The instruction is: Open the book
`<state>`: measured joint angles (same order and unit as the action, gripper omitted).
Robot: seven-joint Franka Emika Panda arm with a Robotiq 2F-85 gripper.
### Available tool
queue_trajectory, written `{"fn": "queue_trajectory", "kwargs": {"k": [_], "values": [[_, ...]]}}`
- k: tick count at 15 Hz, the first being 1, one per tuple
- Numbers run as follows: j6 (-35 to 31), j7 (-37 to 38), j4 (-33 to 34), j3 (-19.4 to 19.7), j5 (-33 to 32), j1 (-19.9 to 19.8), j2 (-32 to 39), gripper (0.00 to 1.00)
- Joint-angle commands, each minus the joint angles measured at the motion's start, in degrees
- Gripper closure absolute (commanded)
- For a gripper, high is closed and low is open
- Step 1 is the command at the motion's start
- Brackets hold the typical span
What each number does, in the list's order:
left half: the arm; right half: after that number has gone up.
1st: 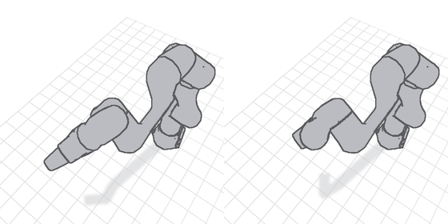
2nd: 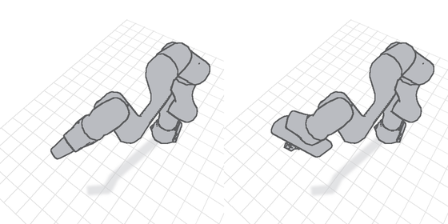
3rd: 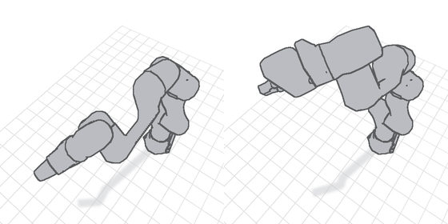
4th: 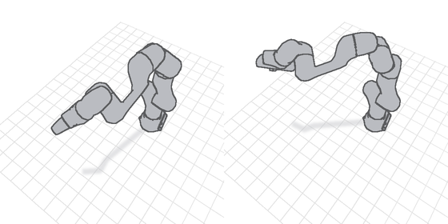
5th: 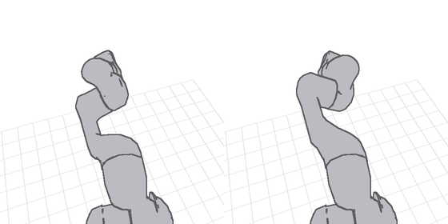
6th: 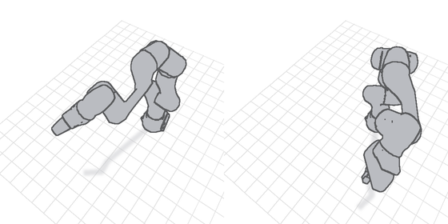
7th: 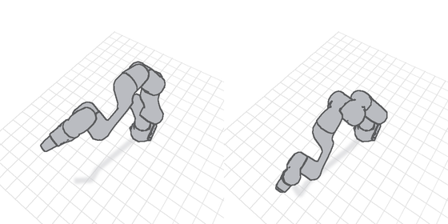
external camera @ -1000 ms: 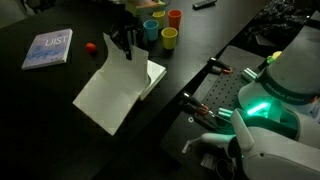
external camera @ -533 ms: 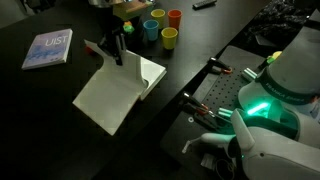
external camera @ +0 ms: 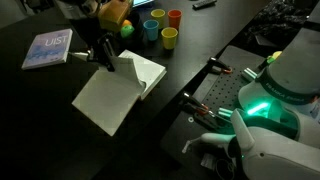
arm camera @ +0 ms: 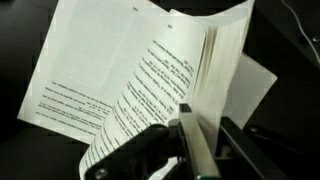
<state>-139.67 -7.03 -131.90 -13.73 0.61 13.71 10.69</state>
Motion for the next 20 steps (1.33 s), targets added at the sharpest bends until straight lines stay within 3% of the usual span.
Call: {"fn": "queue_trajectory", "kwargs": {"k": [1, 5, 9, 10, 12, 18, 20], "values": [[-3.8, 6.7, -0.1, 0.8, -13.2, 3.7, 0.4, 0.86], [-3.4, 15.4, 0.8, 1.2, -24.3, 6.2, 1.5, 0.86], [-3.9, 19.1, 1.6, 0.3, -20.3, 6.1, 3.2, 0.85], [-3.7, 19.0, 1.9, 0.1, -18.3, 5.7, 3.7, 0.6], [-2.7, 16.4, 2.8, -0.8, -11.4, 4.5, 4.6, 0.56], [-3.0, 7.2, 4.8, -3.6, 10.5, 0.4, 7.0, 0.11], [-5.0, 4.3, 4.5, -4.7, 16.1, -0.7, 7.5, 0.0]]}}
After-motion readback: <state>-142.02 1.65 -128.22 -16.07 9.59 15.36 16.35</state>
